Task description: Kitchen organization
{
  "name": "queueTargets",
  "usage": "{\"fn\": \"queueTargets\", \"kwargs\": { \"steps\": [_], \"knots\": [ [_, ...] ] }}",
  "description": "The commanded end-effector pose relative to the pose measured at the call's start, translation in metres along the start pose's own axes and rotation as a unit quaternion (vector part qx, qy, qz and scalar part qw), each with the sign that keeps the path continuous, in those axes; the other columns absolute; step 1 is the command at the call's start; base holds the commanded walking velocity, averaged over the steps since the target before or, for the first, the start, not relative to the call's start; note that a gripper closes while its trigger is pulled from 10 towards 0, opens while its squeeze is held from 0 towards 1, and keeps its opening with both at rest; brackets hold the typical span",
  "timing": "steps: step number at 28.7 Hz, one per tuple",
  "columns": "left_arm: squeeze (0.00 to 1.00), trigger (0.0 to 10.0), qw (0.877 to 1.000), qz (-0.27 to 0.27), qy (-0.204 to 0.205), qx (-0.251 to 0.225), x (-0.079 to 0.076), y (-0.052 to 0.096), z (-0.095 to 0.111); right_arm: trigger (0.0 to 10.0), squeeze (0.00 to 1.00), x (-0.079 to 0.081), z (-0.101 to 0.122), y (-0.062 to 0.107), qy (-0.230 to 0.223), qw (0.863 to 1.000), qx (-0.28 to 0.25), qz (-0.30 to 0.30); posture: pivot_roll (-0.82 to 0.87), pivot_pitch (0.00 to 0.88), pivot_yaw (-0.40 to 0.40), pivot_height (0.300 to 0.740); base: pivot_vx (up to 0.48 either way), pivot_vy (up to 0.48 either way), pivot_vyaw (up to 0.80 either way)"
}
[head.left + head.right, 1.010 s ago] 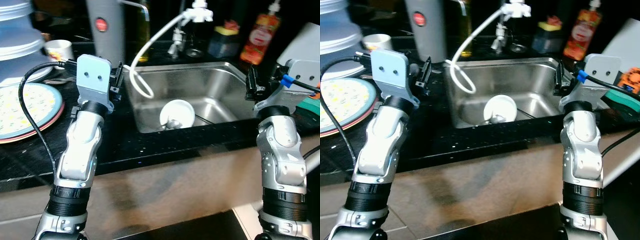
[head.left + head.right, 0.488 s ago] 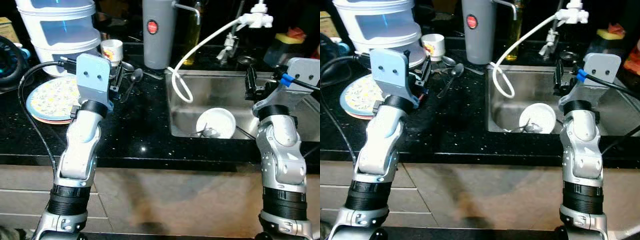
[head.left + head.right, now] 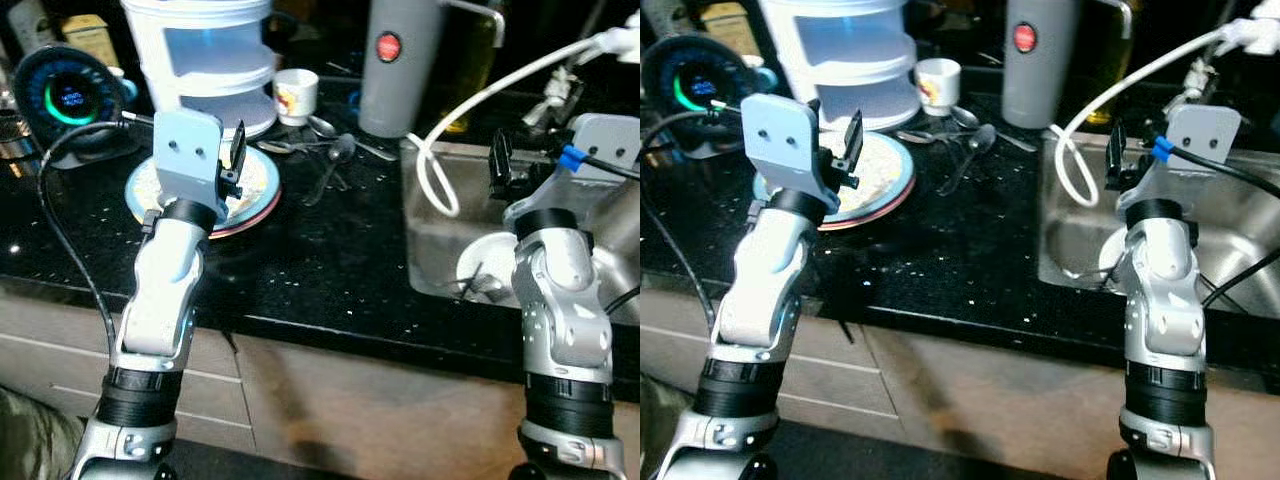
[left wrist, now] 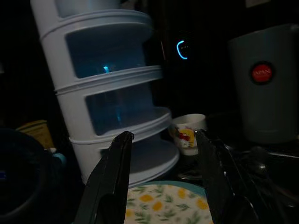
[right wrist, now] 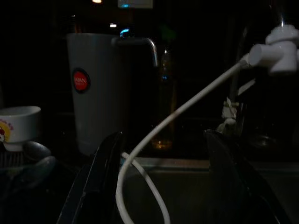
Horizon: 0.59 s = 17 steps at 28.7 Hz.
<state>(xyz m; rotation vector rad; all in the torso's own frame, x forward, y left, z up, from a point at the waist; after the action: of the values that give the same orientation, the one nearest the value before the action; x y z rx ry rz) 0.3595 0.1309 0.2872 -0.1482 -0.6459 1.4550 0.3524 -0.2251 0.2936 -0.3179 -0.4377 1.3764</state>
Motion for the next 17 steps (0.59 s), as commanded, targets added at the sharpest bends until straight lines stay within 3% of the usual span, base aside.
{"fn": "queueTargets", "kwargs": {
  "steps": [1, 17],
  "knots": [
    [0.00, 10.0, 1.000, -0.004, -0.004, 0.000, -0.0014, -0.0009, -0.0006, 10.0, 0.00, -0.0050, -0.0017, 0.0000, -0.002, 1.000, 0.006, -0.010, 0.03, 0.004, -0.028, 0.740, 0.000, 0.000, 0.00],
    [0.00, 10.0, 1.000, -0.009, -0.006, 0.007, -0.0055, -0.0045, -0.0020, 10.0, 0.00, -0.0115, -0.0022, 0.0004, -0.018, 0.999, 0.008, -0.028, 0.03, 0.007, -0.025, 0.740, 0.000, 0.000, 0.00]
  ]
}}
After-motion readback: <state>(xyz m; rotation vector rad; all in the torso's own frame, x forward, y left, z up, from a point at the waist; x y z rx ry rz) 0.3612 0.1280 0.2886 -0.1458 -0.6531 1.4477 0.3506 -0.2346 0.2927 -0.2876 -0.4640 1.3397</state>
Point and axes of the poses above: a point about 5 cm out from each wrist's last joint towards the gripper, its own y axis pointing back from the gripper into the wrist, its own z axis along the axis of the wrist's last joint, x = y × z, the point moved 4 cm from there along -y, pointing out of the wrist towards the gripper, and after that the axes turned 7 degrees about -y, right-handed, at the moved point
